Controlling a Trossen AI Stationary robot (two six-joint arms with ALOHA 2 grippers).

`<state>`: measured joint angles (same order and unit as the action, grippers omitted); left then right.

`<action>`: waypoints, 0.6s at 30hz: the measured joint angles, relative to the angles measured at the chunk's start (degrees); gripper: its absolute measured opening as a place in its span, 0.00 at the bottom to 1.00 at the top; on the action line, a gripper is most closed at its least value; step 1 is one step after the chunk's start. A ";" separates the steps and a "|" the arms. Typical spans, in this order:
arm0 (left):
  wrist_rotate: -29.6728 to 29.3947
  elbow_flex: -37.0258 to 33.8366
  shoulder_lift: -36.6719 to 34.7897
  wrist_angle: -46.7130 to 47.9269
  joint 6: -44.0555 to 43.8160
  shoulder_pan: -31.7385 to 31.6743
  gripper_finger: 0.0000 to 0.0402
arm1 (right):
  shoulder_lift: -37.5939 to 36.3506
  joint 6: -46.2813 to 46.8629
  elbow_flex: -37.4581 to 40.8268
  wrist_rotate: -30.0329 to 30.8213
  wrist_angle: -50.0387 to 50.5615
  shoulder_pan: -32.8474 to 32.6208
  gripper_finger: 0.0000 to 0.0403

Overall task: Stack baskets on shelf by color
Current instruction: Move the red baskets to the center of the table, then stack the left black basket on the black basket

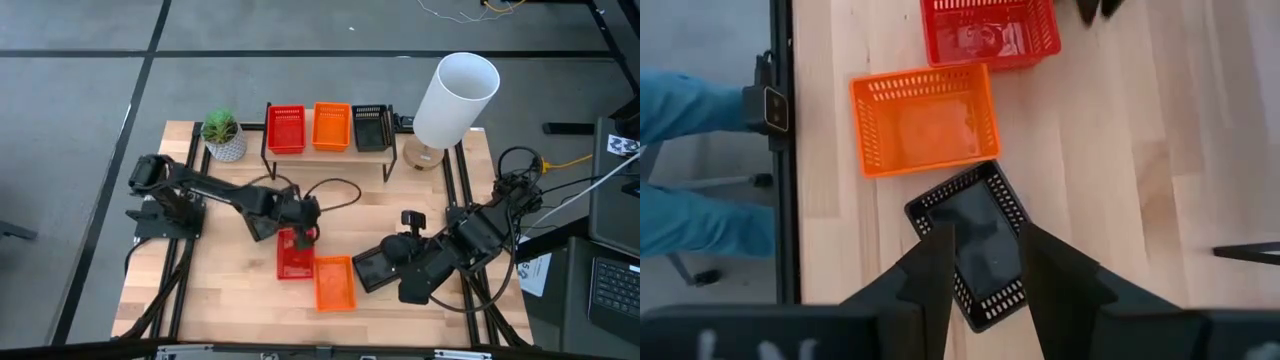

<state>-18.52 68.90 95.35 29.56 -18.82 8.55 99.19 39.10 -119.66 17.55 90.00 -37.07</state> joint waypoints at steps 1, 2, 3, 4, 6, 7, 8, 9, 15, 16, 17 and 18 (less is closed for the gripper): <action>0.11 1.70 -1.08 4.00 0.84 -0.01 0.20 | 0.01 0.64 0.01 0.01 0.00 -0.24 0.28; 0.35 3.47 -2.30 8.42 1.31 0.28 0.20 | 0.01 1.13 0.00 0.12 -0.01 -0.53 0.28; 0.34 5.12 -3.68 12.73 1.38 0.78 0.20 | 0.01 1.15 0.01 0.15 0.00 -0.91 0.28; 0.37 6.57 -5.06 17.10 1.20 1.46 0.20 | 0.01 1.08 0.00 0.21 0.00 -1.45 0.28; 0.79 8.26 -8.11 25.04 -0.40 3.37 0.20 | 0.03 1.07 0.02 1.95 0.00 -2.55 0.28; 1.53 8.46 -9.83 28.13 -1.68 4.54 0.20 | 0.10 1.20 0.20 3.91 -0.13 -3.00 0.28; 2.36 8.52 -11.39 30.09 -2.98 5.84 0.20 | 0.10 1.47 0.88 6.64 -0.48 -3.34 0.28; 2.88 8.32 -13.07 31.64 -4.34 7.28 0.20 | 0.10 2.25 1.84 9.84 -0.48 -3.60 0.28; 2.72 2.31 -23.27 35.08 -10.40 17.03 0.20 | 0.25 6.44 12.80 16.65 -5.46 -2.02 0.28; 2.72 0.68 -25.02 35.16 -10.76 18.89 0.20 | 0.28 6.73 14.85 16.37 -7.67 -1.12 0.28; 2.76 -0.92 -26.59 35.20 -11.38 20.74 0.20 | 0.29 6.43 16.96 15.46 -10.54 -0.01 0.28; 2.75 -2.52 -28.11 34.96 -12.48 22.65 0.20 | 0.27 4.90 19.10 14.29 -14.17 1.21 0.28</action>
<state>-15.77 66.37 67.24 64.52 -31.30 31.20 99.46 44.00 -100.55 31.84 75.82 -35.86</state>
